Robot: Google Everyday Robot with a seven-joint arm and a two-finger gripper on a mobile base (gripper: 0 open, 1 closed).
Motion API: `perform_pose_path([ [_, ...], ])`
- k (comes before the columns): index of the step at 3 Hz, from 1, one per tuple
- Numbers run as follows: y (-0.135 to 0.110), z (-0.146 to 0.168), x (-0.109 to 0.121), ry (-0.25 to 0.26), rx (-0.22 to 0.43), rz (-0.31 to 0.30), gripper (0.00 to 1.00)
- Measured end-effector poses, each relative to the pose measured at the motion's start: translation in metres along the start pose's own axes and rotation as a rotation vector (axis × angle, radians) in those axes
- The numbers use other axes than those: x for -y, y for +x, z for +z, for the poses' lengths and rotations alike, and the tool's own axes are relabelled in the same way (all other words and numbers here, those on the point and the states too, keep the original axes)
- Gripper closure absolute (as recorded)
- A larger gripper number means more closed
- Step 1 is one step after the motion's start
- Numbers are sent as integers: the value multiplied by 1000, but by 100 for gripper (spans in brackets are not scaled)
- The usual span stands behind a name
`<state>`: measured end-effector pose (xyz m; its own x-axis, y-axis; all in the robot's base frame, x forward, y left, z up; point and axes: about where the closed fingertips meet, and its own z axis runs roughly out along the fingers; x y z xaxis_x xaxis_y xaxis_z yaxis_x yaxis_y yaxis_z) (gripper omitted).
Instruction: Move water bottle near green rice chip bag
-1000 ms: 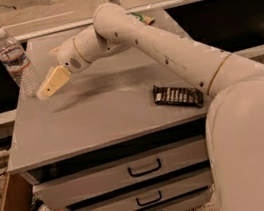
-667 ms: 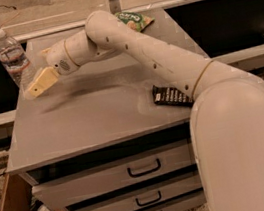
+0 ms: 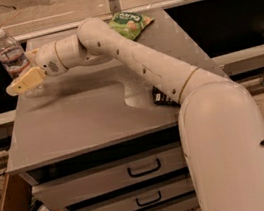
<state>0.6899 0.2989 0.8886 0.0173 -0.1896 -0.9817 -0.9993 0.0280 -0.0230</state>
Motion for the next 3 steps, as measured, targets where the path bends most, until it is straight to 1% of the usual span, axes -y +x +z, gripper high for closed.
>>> perform_pose_path([
  [1, -3, -5, 3, 23, 30, 8, 40],
  [2, -4, -23, 5, 51, 38, 6, 62],
  [3, -20, -72, 10, 121, 30, -45, 85],
])
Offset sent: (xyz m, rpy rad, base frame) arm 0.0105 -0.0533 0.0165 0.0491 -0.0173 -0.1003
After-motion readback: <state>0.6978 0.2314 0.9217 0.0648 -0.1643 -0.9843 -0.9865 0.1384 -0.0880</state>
